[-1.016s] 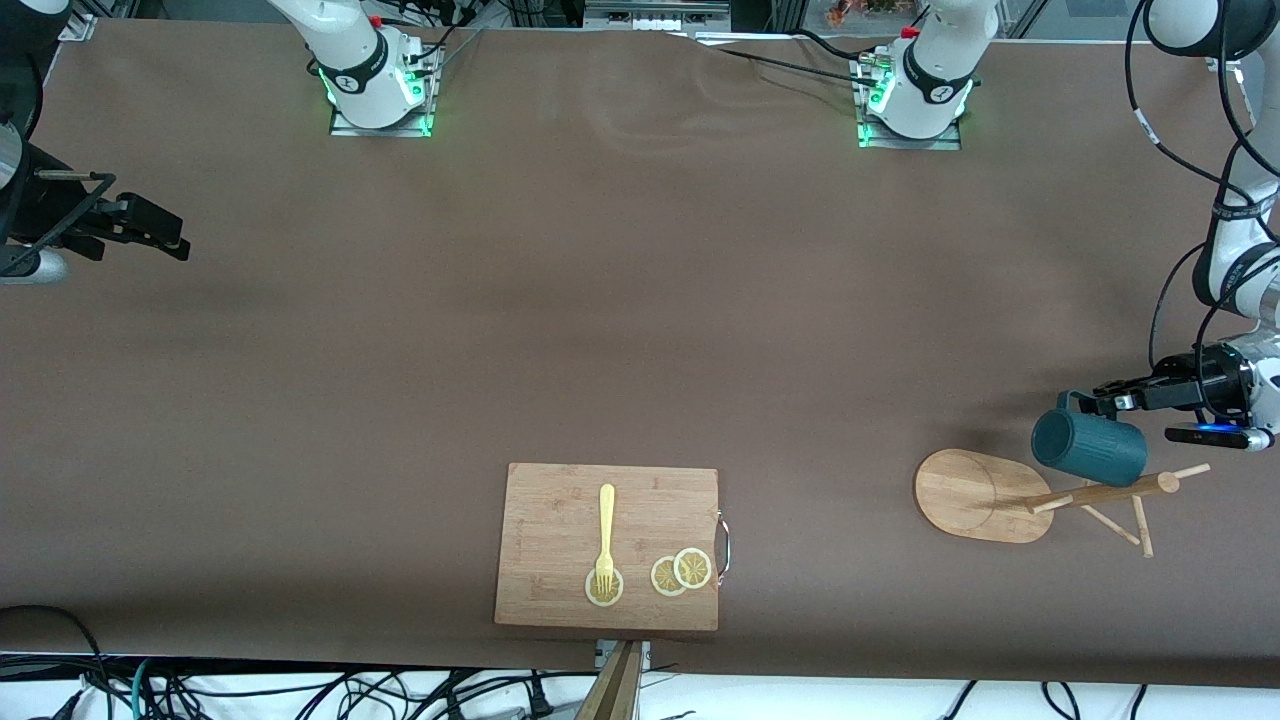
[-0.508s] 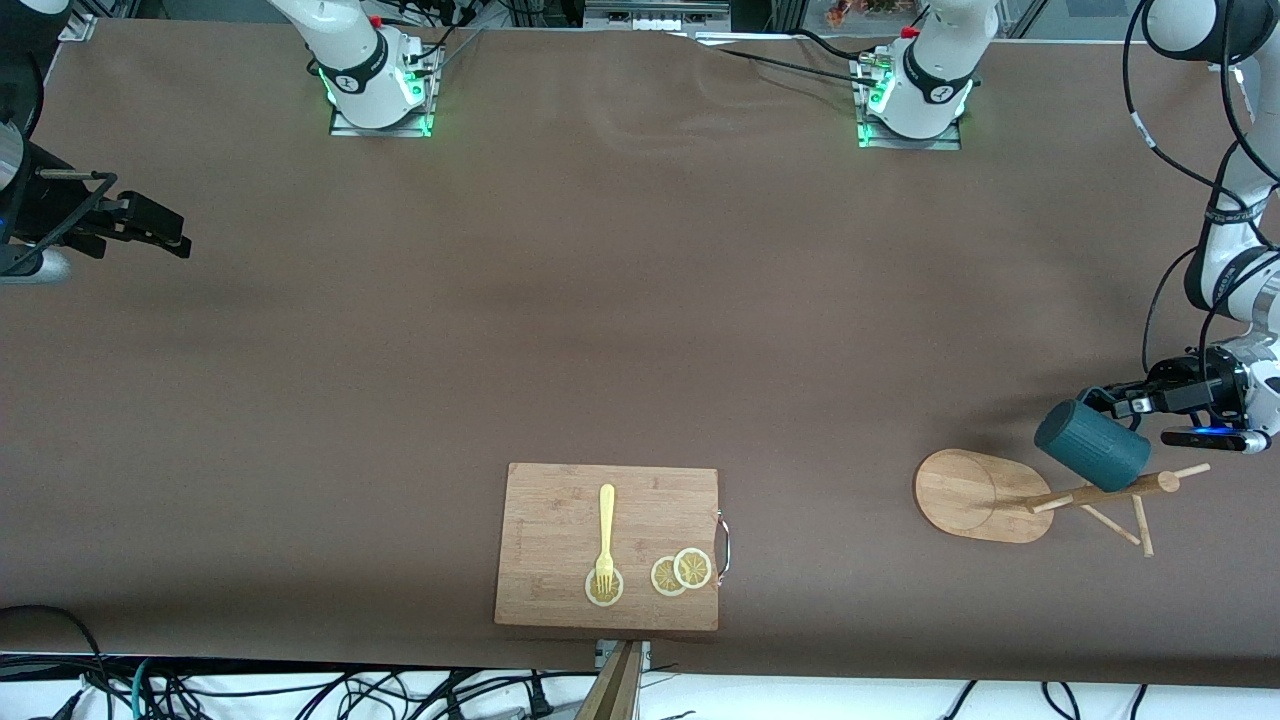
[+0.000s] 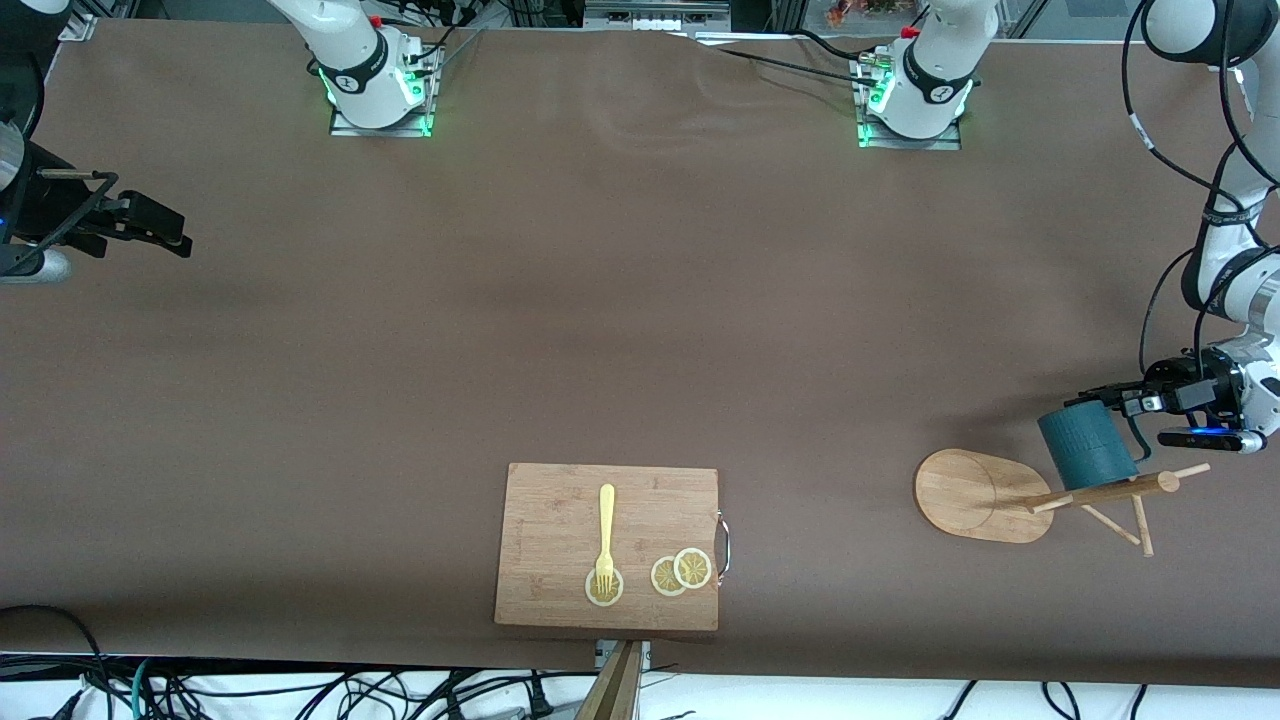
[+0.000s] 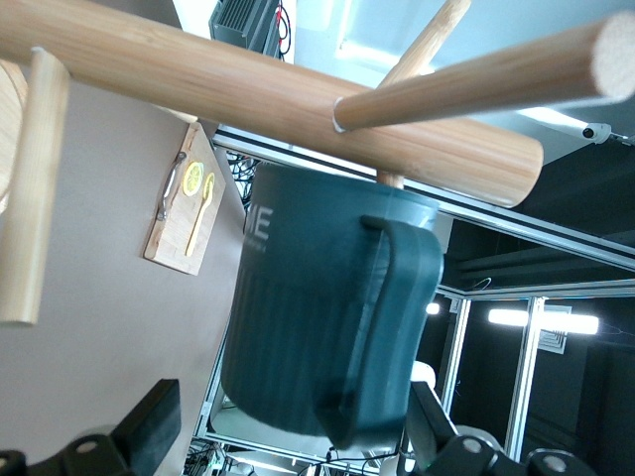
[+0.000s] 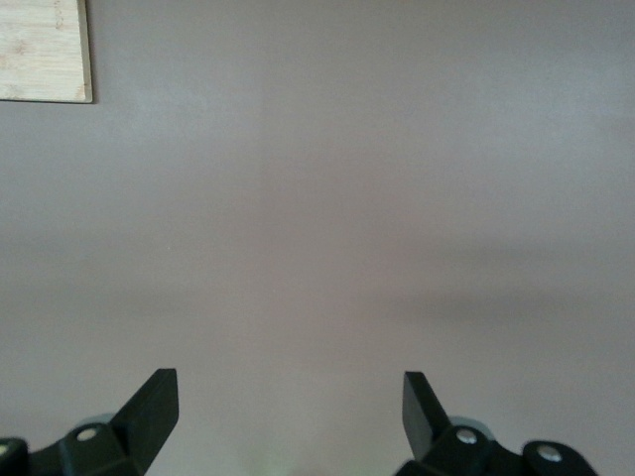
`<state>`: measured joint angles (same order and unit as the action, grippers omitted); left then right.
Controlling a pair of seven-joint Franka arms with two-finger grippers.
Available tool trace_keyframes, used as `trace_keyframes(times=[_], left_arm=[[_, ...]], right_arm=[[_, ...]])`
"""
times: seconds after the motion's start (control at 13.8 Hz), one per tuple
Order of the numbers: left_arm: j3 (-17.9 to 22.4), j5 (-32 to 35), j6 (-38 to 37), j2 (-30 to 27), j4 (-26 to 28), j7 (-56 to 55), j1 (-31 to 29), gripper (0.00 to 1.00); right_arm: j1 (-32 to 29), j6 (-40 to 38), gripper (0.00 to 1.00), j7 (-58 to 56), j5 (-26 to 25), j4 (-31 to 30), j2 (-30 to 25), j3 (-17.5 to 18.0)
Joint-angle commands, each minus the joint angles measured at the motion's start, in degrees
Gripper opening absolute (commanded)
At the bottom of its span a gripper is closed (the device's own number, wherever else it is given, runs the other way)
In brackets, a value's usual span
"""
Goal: Pass cup and hang on rack
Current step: 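Open the left gripper and release the mug handle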
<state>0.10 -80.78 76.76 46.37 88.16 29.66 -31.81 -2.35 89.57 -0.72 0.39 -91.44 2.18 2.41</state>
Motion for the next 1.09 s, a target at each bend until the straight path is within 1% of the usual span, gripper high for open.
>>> trace_keyframes(times=[0.0,0.22,0.36,0.58,0.87,1.02], left_arm=[[-0.4,-0.8,-1.2,0.5,0.0,1.1,-1.1,1.0],[-0.4,-0.5,-1.5,0.5,0.3,1.2,-1.1,1.0],[-0.4,1.2,-2.4,0.3,0.6,1.5,-1.2,1.0],[0.0,5.4,-5.3,-0.3,1.5,2.8,-2.2,1.0],[0.1,8.8,-6.7,-1.3,1.5,2.8,-3.3,1.0],[0.1,11.6,-7.4,-2.3,1.5,2.7,-3.6,1.0]], right_arm=[[-0.1,-0.8,1.0,-0.4,1.0,0.5,-0.3,0.5],[-0.2,-0.7,1.0,-0.4,1.0,0.5,-0.2,0.2],[-0.1,-0.8,1.0,-0.3,1.0,0.5,-0.2,0.4],[0.1,-0.8,1.0,-0.2,1.0,0.5,-0.2,0.6],[0.1,-0.8,1.0,-0.4,1.1,0.4,-0.2,0.6],[0.1,-0.8,1.0,-0.4,1.1,0.4,-0.2,0.6]])
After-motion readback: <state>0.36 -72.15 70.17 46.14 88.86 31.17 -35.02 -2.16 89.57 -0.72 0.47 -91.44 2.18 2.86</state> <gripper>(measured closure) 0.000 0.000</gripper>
